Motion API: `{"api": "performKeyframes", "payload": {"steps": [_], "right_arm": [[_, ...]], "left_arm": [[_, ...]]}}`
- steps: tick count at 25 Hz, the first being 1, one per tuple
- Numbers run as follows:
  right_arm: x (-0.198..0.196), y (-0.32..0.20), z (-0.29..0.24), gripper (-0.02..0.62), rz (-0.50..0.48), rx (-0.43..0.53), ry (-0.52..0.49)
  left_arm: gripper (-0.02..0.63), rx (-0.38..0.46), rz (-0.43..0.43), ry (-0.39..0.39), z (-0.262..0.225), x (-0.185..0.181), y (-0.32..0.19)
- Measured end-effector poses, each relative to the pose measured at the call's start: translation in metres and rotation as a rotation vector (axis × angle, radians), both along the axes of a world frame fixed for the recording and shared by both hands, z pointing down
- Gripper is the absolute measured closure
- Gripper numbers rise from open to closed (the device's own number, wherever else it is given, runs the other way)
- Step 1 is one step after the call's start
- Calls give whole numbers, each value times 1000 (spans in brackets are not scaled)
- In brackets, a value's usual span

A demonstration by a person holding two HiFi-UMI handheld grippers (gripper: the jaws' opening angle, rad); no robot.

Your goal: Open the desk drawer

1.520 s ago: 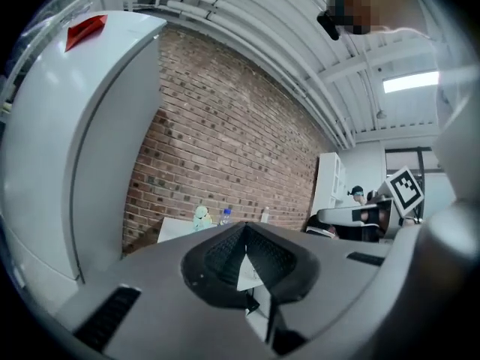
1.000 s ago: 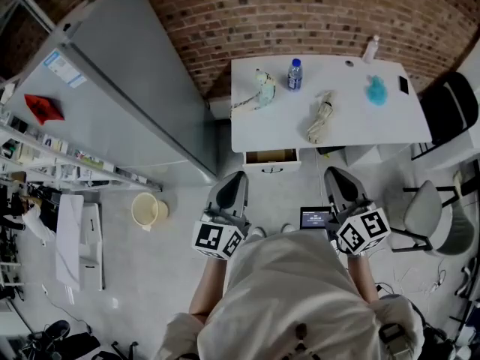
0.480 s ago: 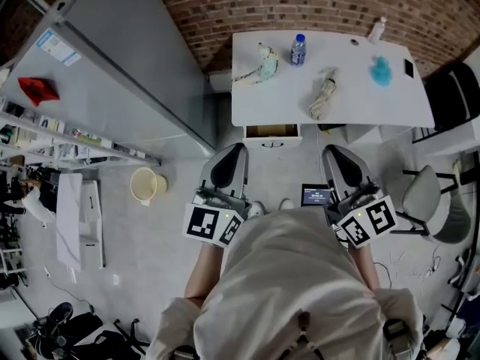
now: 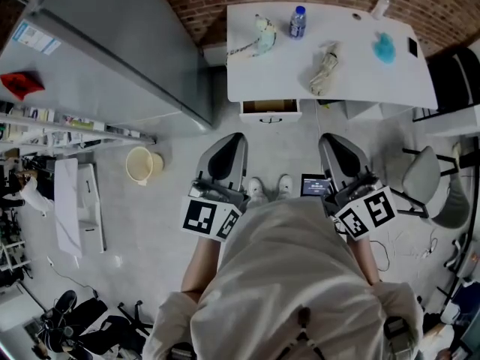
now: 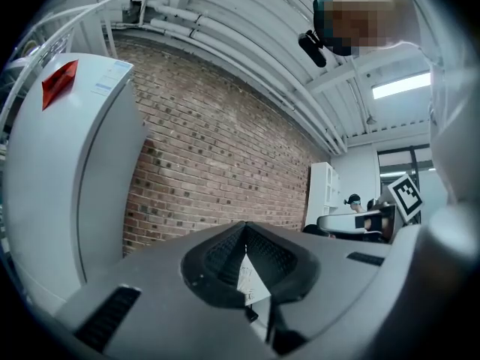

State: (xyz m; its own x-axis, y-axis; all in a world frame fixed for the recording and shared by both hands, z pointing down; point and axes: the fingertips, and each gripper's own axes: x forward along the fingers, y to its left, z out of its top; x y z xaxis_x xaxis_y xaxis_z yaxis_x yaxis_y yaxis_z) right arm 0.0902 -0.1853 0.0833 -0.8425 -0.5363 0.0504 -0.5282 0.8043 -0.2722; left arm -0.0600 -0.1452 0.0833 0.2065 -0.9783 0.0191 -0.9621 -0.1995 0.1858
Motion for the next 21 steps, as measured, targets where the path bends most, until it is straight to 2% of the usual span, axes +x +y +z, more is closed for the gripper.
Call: {"api": "performKeyframes", "payload": {"steps": [21], "right_arm": [[3,1,9,569,21,-15,16]], "left_arm": [[597,-9,10,5,7,1,3]]}}
